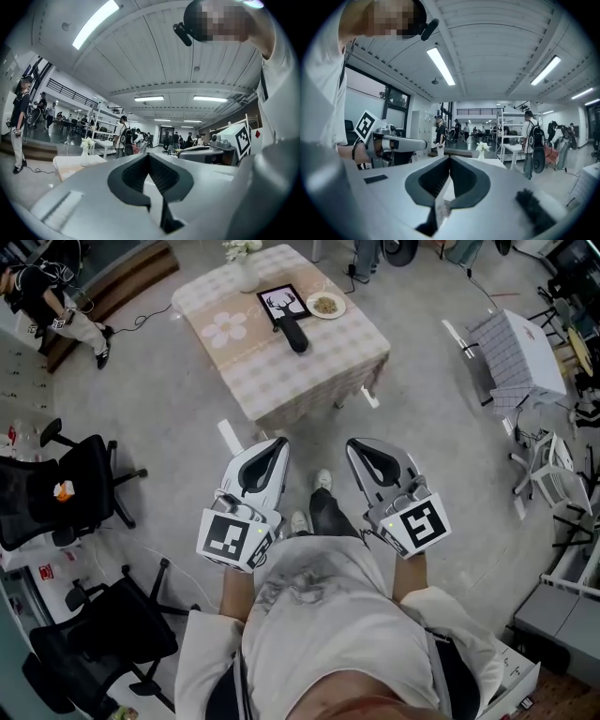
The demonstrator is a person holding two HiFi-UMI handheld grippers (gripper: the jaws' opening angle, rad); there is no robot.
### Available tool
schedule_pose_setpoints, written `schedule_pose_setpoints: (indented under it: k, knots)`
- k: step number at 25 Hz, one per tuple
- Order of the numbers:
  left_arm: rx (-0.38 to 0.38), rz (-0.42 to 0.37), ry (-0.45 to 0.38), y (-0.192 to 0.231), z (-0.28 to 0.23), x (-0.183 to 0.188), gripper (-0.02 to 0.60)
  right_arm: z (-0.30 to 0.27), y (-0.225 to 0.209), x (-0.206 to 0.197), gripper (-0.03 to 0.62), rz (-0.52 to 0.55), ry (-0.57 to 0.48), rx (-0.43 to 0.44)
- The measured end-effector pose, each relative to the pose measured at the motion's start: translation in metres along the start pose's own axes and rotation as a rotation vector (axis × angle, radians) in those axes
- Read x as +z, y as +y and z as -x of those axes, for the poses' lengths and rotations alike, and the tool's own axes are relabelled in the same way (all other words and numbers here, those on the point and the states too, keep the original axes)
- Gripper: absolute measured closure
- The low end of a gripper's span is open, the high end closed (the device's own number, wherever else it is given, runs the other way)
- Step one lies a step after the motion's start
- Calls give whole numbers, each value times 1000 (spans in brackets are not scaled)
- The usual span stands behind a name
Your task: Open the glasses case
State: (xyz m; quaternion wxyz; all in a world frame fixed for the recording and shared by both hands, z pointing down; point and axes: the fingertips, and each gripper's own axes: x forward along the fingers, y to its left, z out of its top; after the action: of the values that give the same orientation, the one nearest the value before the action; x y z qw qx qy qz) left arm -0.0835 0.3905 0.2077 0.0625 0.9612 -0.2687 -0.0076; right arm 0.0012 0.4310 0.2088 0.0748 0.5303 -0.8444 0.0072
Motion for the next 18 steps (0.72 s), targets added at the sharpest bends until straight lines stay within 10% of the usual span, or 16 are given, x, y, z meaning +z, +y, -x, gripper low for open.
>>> schedule_pose_setpoints:
  k: [18]
  knots:
    - [106,13,1,63,-119,1,577,-90,-113,-9,577,-7,16,140]
